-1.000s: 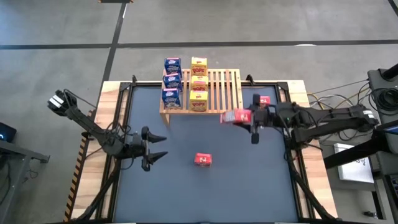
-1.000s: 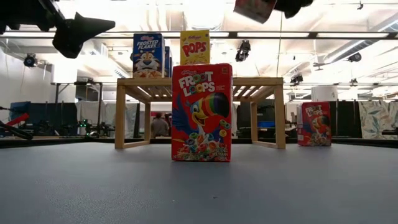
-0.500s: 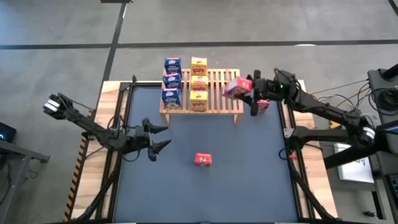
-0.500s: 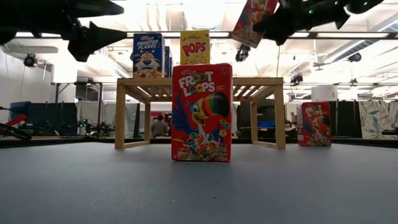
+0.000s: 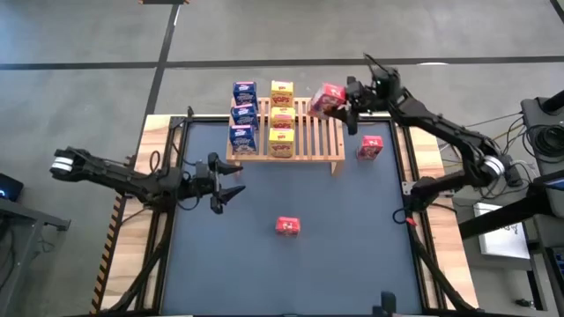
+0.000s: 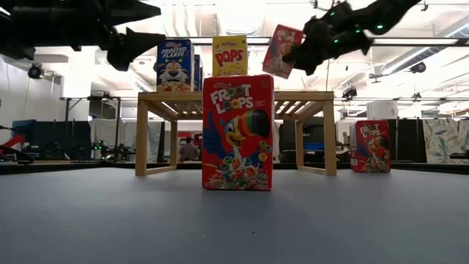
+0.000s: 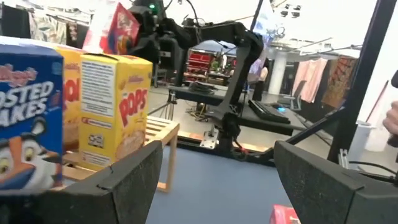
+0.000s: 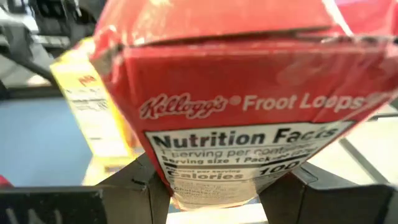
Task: Stack cereal on shelf
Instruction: Put the bottom right red cereal box on the shelf
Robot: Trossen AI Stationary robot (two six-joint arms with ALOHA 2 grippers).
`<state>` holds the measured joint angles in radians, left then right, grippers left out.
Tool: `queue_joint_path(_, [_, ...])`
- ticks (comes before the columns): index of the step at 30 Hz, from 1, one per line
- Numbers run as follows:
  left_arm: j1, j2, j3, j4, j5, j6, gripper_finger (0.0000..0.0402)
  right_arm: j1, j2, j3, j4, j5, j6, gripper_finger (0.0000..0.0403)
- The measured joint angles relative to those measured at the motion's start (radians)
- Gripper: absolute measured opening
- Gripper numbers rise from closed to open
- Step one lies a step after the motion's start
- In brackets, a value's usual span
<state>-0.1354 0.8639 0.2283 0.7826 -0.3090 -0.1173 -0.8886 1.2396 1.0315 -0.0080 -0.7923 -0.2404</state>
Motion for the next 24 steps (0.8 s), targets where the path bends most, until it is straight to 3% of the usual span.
queue_joint_path(10, [0.051,-0.04,0.0,-0.014,0.04,0.004,0.0292,-0.05,0.255,0.328,-0.446,0.004,-0.277,0.0178])
queue_joint_path(24, [0.051,-0.085,0.0,-0.103,0.041,-0.006,0.0292,-0.107,0.334,0.355,-0.466,-0.036,-0.387,0.0178])
